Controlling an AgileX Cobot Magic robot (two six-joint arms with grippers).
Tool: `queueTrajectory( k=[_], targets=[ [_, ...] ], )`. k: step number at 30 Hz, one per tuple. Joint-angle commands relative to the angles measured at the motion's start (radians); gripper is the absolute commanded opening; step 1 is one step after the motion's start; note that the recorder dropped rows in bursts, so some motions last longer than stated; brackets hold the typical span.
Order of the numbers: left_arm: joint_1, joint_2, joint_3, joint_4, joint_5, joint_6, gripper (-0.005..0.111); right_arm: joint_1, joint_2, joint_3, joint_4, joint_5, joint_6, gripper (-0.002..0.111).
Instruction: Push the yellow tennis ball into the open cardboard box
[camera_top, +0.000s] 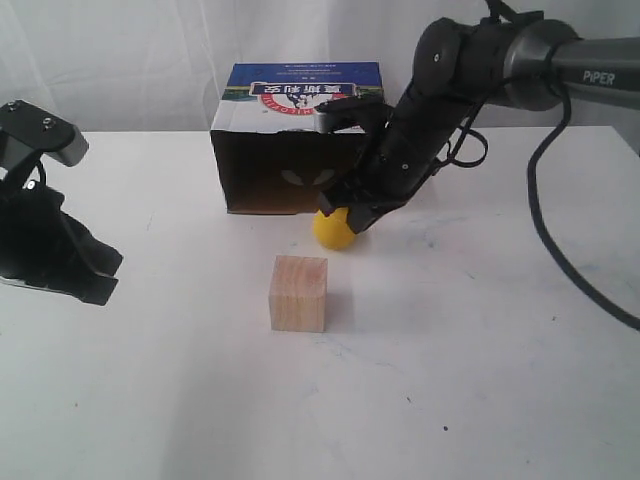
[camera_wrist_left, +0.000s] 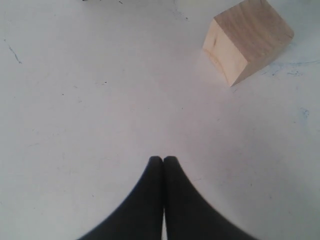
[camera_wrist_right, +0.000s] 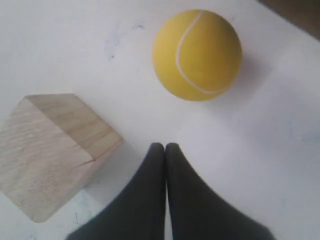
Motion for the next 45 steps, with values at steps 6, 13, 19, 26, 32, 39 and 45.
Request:
queueTrajectory(
  k=[6, 13, 19, 26, 32, 39, 45],
  targets=[
    [-0.004, 0.000, -0.007, -0.005, 0.000, 0.001, 0.000, 0.011, 0.053, 0.004, 0.066, -0.045, -0.071, 0.000],
    [-0.004, 0.000, -0.007, -0.005, -0.010, 0.003, 0.000, 0.011, 0.151, -0.064, 0.063, -0.239, -0.124, 0.000],
    [-0.004, 0.000, -0.007, -0.005, -0.010, 0.003, 0.000, 0.009, 0.098, -0.357, 0.061, -0.144, -0.127, 0.000],
    [-0.004, 0.000, -0.007, -0.009, -0.004, 0.003, 0.000, 0.009, -0.005, -0.333, 0.043, -0.042, -0.122, 0.000],
    [-0.004, 0.000, -0.007, -0.009, 0.004, 0.003, 0.000, 0.009, -0.053, -0.252, 0.043, -0.061, -0.118, 0.000],
    [-0.004, -0.015, -0.005, -0.009, -0.001, 0.003, 0.000, 0.007, -0.215, -0.022, 0.043, -0.239, -0.118, 0.000],
    [-0.004, -0.167, 0.099, -0.043, -0.136, 0.003, 0.000, 0.007, -0.435, 0.250, 0.070, -0.420, -0.128, 0.000]
  ],
)
